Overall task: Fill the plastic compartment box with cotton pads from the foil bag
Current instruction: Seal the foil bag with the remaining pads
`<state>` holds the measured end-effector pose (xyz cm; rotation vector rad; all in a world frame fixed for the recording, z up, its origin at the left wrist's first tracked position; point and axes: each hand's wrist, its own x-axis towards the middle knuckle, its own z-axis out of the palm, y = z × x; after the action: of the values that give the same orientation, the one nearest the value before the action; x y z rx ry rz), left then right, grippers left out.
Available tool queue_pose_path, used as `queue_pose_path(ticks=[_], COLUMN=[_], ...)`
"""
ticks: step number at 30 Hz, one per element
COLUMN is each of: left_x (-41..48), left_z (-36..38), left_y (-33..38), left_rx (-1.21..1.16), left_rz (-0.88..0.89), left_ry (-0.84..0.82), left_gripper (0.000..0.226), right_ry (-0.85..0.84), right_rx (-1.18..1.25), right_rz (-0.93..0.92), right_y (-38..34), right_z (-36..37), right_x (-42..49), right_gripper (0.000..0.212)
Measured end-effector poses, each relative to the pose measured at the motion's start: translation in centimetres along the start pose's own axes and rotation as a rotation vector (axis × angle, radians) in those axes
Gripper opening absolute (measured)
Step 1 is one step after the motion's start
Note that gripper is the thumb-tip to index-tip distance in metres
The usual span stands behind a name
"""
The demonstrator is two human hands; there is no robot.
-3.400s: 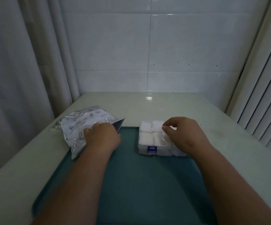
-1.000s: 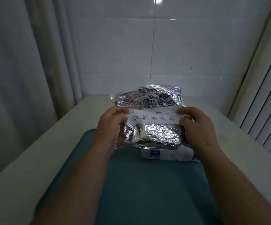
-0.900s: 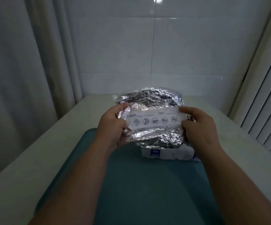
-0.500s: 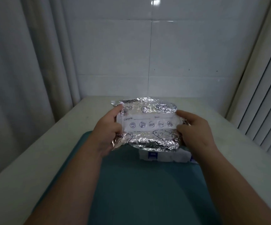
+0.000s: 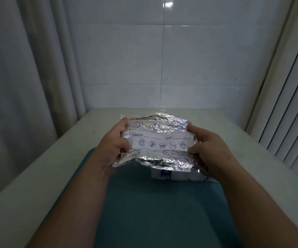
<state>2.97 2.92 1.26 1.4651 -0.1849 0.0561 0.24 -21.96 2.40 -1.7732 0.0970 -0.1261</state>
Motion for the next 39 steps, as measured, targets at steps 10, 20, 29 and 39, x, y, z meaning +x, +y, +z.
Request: queue_pose_path(ticks=[10, 20, 29, 39], left_x=[-0.3, -0.6, 0.1, 0.7], left_z=[-0.4, -0.3, -0.2, -0.5], left_y=[0.0, 0.2, 0.3, 0.1], left_rx=[-0.149, -0.26, -0.167, 0.064], left_rz=[-0.072, -0.028, -0.123, 0.002], left_ry=[-0.289, -0.343, -0.166, 0.267], left_gripper=[0.069, 0.084, 0.05, 0.03], right_ry=[0.151, 0.21, 0.184, 0.213], right_rx=[-0.003, 0.032, -0.003, 0.013], right_rz=[-0.101, -0.098, -0.095, -0.07], right_y=[-0.6, -0.9, -0.8, 0.3], right_z=[-0.4, -0.5, -0.5, 0.0], right_x=[-0.3, -0.6, -0.5, 0.5], right_gripper=[0.077, 0.075, 0.077, 0.023])
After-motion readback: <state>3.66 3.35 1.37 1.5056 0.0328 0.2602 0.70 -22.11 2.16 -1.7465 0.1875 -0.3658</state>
